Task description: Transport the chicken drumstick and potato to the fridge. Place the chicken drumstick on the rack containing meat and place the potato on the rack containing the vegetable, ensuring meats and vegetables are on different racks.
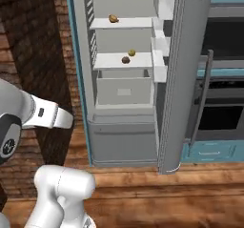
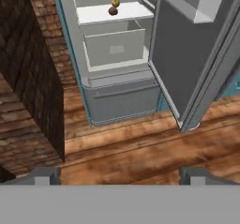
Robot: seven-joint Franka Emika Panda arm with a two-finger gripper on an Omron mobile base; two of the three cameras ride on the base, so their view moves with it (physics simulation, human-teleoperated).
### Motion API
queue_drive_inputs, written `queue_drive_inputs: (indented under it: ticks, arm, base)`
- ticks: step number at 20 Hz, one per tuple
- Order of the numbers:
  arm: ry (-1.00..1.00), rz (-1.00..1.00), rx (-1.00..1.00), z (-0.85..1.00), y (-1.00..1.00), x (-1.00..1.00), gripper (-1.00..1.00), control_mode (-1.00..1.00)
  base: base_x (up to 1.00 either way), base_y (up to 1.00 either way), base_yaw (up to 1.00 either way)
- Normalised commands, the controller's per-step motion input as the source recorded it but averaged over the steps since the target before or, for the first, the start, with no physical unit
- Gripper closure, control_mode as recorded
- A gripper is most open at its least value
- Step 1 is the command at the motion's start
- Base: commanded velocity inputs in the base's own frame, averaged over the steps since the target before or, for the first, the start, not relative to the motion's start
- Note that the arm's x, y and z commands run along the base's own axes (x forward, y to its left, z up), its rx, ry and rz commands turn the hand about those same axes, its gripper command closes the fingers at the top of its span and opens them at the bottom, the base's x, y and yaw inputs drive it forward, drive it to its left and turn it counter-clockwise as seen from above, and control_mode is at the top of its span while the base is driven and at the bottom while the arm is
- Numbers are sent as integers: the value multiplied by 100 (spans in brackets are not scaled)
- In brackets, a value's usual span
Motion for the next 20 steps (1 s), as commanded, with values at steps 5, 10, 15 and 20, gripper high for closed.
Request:
queue_drive_inputs:
  ticks: [5, 10, 15, 20]
  arm:
    - [0, 0, 0, 0, 0, 0, -100, 100]
    - [0, 0, 0, 0, 0, 0, -100, 100]
    - [0, 0, 0, 0, 0, 0, -100, 100]
    - [0, 0, 0, 0, 0, 0, -100, 100]
  base:
    - [-36, 16, -90]
    - [0, 0, -100]
    - [-11, -13, -93]
    - [-45, -60, -70]
